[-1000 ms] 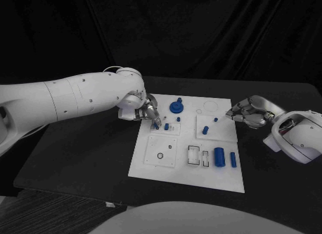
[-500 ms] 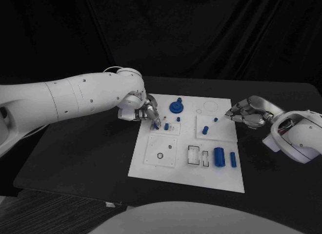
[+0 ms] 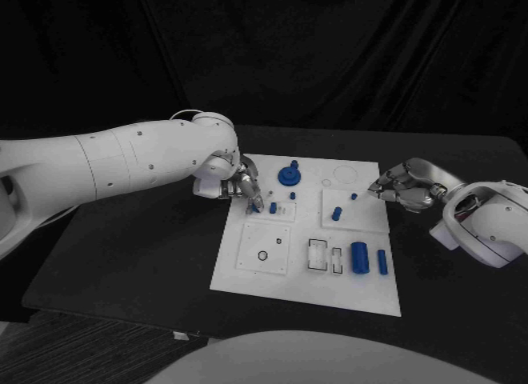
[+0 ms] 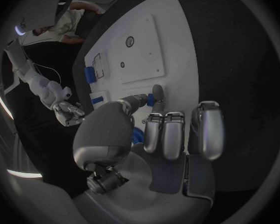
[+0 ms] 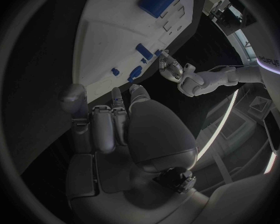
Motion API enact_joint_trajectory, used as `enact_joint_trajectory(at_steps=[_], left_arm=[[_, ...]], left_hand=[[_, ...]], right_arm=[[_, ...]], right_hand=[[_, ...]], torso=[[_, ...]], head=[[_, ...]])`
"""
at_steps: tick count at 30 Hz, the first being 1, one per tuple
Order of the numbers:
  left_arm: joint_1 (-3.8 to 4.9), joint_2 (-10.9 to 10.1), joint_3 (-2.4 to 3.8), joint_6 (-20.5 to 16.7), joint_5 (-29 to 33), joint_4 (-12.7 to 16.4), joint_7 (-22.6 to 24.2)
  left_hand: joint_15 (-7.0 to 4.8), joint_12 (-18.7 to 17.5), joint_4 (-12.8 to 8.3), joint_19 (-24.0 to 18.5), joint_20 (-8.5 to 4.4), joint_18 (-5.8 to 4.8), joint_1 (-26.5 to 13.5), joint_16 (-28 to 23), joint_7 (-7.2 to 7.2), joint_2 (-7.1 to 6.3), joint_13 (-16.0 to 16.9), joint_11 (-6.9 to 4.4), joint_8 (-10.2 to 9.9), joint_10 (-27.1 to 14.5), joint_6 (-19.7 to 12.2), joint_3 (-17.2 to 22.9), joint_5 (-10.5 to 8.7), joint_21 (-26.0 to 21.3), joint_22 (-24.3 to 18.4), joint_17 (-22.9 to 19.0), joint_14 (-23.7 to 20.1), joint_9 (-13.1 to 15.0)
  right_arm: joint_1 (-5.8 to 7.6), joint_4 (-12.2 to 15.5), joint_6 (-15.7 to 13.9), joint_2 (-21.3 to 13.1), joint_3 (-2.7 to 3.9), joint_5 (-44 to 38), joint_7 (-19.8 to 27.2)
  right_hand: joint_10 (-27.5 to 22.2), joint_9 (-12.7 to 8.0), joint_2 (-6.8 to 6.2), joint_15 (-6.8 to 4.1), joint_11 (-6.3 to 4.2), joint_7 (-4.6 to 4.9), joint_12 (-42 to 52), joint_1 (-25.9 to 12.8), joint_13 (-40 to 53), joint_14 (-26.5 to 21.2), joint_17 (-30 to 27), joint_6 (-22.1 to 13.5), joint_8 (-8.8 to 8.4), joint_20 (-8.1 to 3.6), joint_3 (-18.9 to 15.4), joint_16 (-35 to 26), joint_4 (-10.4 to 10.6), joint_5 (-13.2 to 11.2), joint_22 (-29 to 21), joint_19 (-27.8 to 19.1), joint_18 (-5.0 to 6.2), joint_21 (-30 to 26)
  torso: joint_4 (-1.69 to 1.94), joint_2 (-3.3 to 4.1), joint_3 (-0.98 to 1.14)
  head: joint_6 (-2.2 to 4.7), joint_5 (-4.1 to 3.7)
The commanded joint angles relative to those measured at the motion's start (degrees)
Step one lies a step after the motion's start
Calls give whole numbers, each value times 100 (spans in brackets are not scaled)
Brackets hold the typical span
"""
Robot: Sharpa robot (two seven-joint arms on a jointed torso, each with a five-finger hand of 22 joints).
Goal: Assemble the parts on the task board
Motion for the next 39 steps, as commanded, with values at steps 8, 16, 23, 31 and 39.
enact_joint_trajectory(at_steps=[8,16,23,31,39], left_arm=[[-37,18,0,0,-171,-19,18],[-47,22,0,-33,-176,-22,23],[-51,25,0,-23,-177,-21,28],[-53,32,0,-28,-177,-23,33],[-55,-9,0,-194,-178,45,78]], left_hand=[[45,-4,122,63,31,-122,7,58,-45,146,1462,30,-130,607,-52,-359,-176,-94,1233,1513,644,-106],[57,-4,296,61,43,-120,-83,58,-32,181,1462,43,-205,607,-15,-630,-513,-104,1231,1513,644,-176],[65,-4,408,54,50,-117,-130,58,-22,155,1462,52,-254,607,9,-847,-659,-122,1227,1513,644,-220],[69,-4,496,49,56,-115,-109,58,-22,165,1462,55,-308,607,27,-1034,-609,-134,1225,1513,644,-264],[50,-4,343,47,42,-113,281,58,-47,230,1462,32,-367,607,43,-1087,244,-143,1224,1513,644,-284]], right_arm=[[-12,-10,112,9,3,-28,-149],[-14,-26,165,20,3,-28,-179],[-29,-45,198,31,3,-28,-194],[-46,-53,234,42,3,-28,-211],[-69,-62,281,52,3,-28,-239]], right_hand=[[206,-5,10,-82,-132,15,-128,54,305,125,522,-45,37,-14,233,-101,4,103,638,-47,134,-154],[196,-5,9,-81,-130,16,-136,68,296,120,515,-48,35,-14,244,-110,1,110,632,-57,137,-179],[184,-4,8,-80,-129,17,-145,78,286,115,507,-49,34,-13,252,-120,-1,114,625,-68,142,-208],[175,-3,7,-78,-128,18,-152,94,279,109,496,-48,33,-12,265,-132,-3,120,619,-79,146,-236],[160,-2,8,-77,-127,19,-164,106,266,100,483,-48,32,-11,276,-148,-4,125,608,-97,153,-282]], torso=[[0,2,0],[3,0,1],[1,-1,0],[1,-1,0],[0,-1,0]], head=[[0,-1],[0,0],[0,1],[0,3],[0,8]])
